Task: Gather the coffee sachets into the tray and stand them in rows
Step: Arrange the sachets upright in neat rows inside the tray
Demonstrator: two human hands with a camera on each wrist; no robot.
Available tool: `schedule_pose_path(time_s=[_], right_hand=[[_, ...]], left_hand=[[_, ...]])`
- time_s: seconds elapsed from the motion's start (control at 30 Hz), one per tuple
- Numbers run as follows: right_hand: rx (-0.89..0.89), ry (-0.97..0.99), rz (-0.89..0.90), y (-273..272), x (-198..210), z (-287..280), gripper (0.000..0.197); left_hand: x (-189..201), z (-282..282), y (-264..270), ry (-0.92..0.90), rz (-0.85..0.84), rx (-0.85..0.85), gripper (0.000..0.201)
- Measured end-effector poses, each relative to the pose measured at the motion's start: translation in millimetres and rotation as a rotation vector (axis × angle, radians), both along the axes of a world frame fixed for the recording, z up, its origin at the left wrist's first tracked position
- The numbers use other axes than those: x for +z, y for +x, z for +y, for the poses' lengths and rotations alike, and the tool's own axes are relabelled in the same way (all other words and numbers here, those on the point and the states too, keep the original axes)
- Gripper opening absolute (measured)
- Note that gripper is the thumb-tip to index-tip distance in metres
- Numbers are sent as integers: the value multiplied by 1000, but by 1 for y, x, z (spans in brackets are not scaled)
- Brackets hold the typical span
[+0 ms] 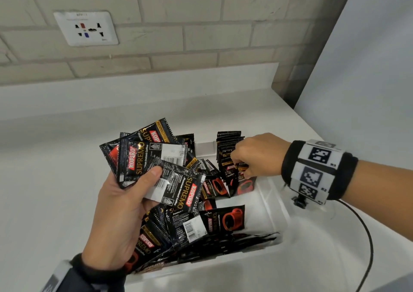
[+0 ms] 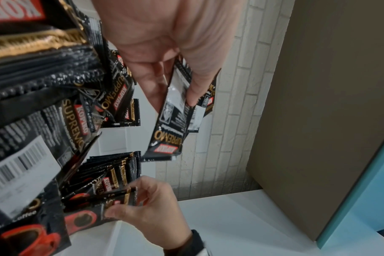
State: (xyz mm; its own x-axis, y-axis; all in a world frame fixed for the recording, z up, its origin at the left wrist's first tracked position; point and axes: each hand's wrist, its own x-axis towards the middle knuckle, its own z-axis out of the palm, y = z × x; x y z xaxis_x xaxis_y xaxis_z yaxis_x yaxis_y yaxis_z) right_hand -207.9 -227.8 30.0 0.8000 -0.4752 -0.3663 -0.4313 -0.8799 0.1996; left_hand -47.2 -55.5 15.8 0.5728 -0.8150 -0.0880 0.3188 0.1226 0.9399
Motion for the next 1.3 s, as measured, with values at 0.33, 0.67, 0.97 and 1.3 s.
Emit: schedule_pose_path(time_s=[0.33,0.67,0.97,1.3], right_hand=[[-37,-87,-37,8,-14,5,36],[-26,-172,53,12,-15,10,63],[-40,-241,10,19,-17,8,53],[-43,-291,-55,14,-13,12,58]], left_hand=[[-2,1,2,-2,-7,-2,46],[-6,1,1,6,-7,-18,47],[-7,2,5,-32,-2,-32,45],[-9,-3,-1,-33,22,-70,108]])
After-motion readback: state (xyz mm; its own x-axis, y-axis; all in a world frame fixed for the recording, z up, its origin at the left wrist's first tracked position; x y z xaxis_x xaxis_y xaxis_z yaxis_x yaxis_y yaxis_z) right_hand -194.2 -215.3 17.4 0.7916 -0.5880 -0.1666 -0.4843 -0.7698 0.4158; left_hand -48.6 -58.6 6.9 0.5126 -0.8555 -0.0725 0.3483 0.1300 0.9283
